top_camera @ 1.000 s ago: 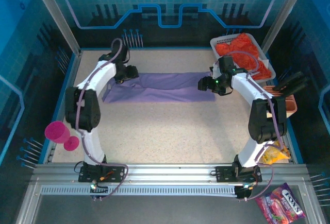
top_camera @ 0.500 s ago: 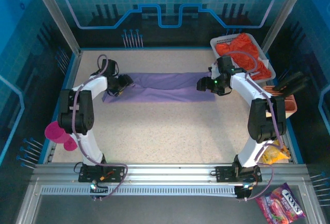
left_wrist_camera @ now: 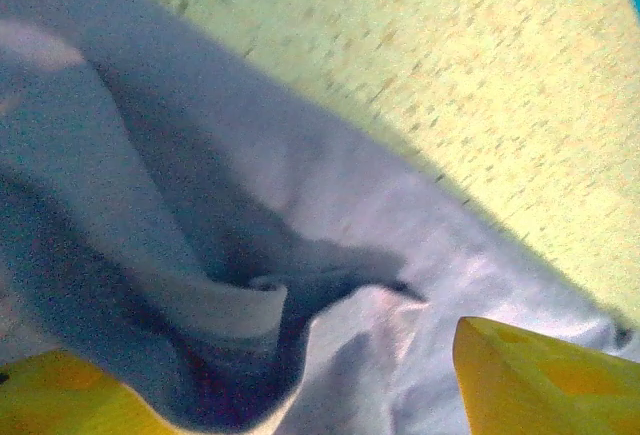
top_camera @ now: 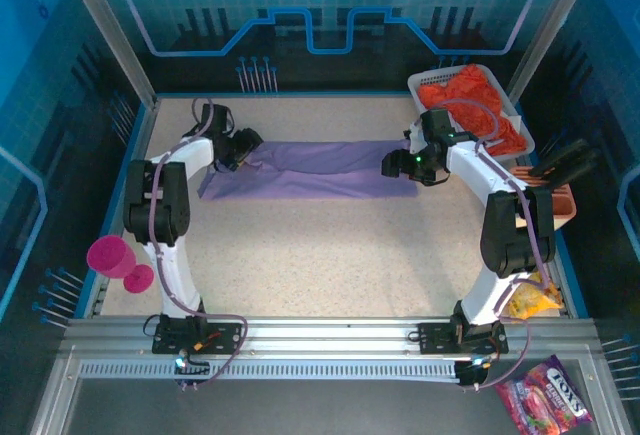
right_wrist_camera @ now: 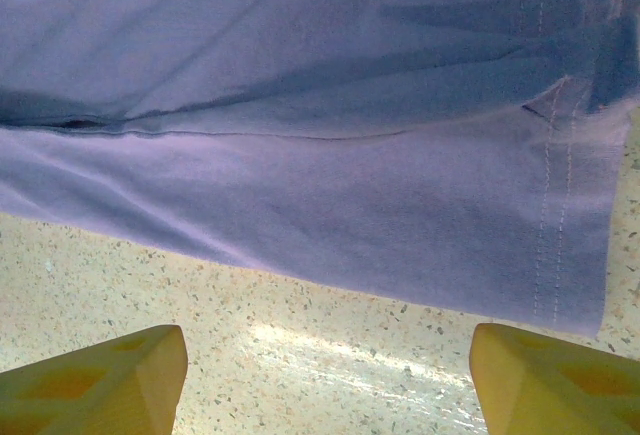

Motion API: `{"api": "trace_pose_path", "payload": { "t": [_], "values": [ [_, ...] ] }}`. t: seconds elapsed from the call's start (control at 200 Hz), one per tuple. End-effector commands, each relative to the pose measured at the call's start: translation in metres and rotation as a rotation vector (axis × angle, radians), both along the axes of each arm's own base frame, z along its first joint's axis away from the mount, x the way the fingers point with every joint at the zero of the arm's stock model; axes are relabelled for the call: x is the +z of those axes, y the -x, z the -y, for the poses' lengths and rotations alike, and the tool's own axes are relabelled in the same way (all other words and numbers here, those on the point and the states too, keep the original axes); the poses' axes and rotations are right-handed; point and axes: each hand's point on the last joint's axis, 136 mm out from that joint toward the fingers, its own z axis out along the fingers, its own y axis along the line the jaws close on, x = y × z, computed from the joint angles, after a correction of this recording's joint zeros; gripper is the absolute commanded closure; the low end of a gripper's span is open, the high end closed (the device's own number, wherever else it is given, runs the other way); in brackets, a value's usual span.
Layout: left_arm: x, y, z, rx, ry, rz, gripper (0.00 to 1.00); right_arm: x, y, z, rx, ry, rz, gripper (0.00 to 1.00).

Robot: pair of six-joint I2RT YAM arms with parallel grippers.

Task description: Fold and stack the t-shirts

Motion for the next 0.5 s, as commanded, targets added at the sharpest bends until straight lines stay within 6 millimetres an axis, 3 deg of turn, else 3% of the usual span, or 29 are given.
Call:
{"api": "trace_pose_path", "payload": {
  "t": [0.0,0.29,0.495],
  "values": [
    [0.007,-0.018,-0.005,0.017,0.024,0.03,0.32,-0.003,0.008,-0.008,0.036,-0.001,-0.025,0.24],
    [-0.022,-0.034,-0.003,0.026,0.047,-0.031,0.33,-0.002,0.01,-0.007,0.037,0.006,-0.026,0.24],
    [-0.014,-0.027,-0.017,0.028,-0.024,-0.057,0.33,-0.001,0.012,-0.005,0.039,0.015,-0.025,0.25]
  ]
}}
